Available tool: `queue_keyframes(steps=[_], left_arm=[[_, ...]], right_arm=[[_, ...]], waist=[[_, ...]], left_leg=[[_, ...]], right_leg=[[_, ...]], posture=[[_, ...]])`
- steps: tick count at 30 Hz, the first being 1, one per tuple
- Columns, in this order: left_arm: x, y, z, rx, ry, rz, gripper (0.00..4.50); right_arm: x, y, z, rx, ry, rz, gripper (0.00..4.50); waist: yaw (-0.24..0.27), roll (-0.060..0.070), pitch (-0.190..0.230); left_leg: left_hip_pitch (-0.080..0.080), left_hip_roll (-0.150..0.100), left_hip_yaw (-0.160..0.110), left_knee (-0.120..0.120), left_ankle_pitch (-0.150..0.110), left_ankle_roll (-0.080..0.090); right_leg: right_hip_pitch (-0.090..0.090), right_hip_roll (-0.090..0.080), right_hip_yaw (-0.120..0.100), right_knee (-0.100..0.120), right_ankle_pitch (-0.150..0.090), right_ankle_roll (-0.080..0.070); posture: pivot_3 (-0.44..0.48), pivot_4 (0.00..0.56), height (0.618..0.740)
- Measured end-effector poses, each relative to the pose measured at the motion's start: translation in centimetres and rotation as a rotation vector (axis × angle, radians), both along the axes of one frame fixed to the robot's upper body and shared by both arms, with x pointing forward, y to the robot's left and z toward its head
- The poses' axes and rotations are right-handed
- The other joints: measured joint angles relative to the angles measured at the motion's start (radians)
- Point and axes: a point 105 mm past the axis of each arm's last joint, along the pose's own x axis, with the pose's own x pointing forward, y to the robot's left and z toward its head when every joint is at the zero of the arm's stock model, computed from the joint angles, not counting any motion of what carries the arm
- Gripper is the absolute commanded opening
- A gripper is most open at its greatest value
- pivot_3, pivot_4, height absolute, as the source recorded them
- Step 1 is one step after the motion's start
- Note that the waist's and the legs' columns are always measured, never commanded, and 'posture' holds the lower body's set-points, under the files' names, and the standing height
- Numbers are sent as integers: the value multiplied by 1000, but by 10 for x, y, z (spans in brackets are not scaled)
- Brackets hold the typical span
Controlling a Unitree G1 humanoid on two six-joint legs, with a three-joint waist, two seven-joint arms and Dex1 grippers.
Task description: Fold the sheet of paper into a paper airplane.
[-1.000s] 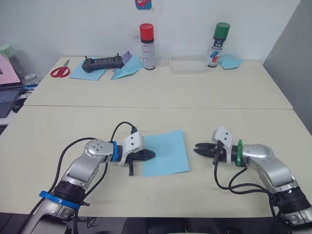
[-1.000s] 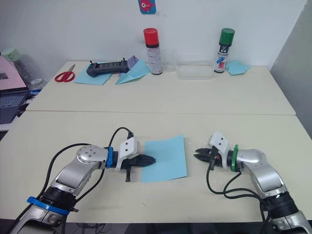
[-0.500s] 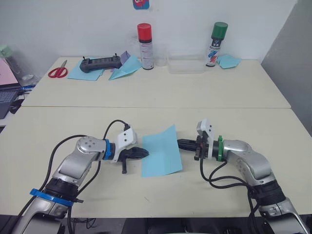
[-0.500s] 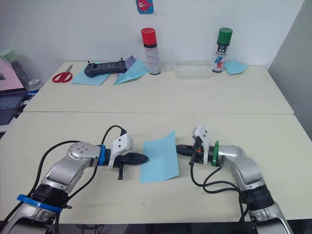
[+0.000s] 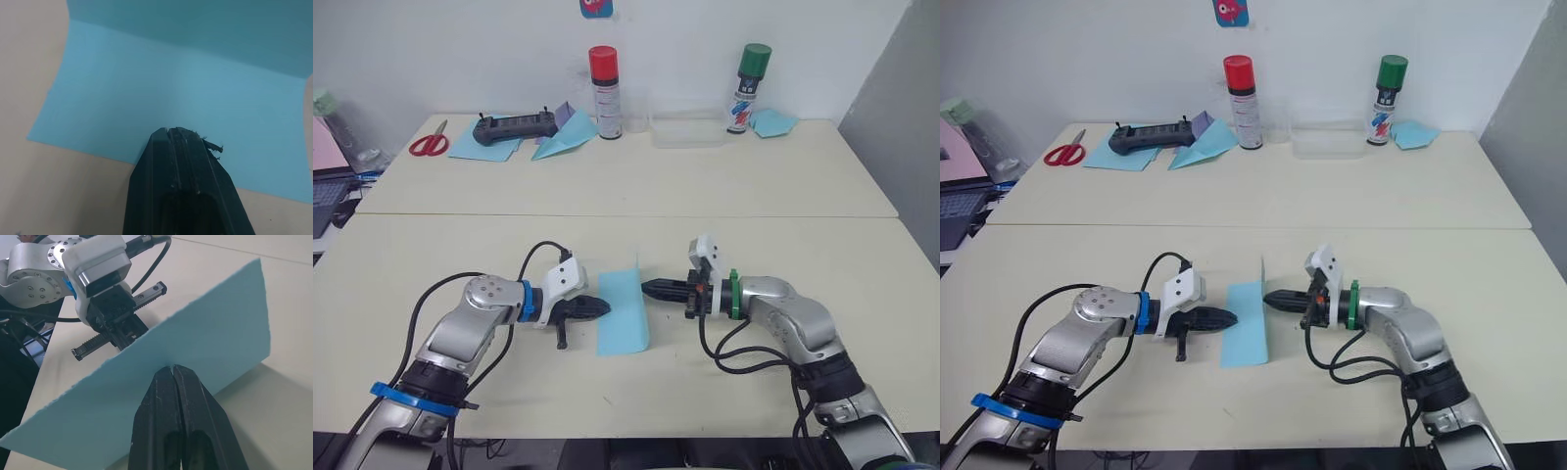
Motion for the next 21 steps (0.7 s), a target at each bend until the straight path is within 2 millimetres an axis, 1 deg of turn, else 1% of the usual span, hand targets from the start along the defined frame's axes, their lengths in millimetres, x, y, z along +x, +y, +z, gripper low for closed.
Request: queue_keyframes(steps=[10, 17, 21], left_arm=[[-3, 2, 1, -8, 2, 12, 0], [-3, 6, 1, -1, 9, 21, 0], [-3, 8, 1, 0, 15, 25, 0]], right_arm=[[4, 20, -13, -29, -19, 14, 16], [7, 26, -29, -92, -33, 12, 16], [10, 29, -30, -105, -59, 10, 16]], waist=[[-13, 0, 0], [-19, 0, 0], [-21, 0, 0]], left_leg=[[0, 0, 0, -1, 0, 0], [0, 0, 0, -2, 0, 0], [0, 1, 0, -2, 0, 0]], right_leg=[[-1, 0, 0, 0, 0, 0], [-1, 0, 0, 0, 0, -1], [-2, 1, 0, 0, 0, -1]], posture=[[0, 150, 740], [0, 150, 740], [0, 150, 740]])
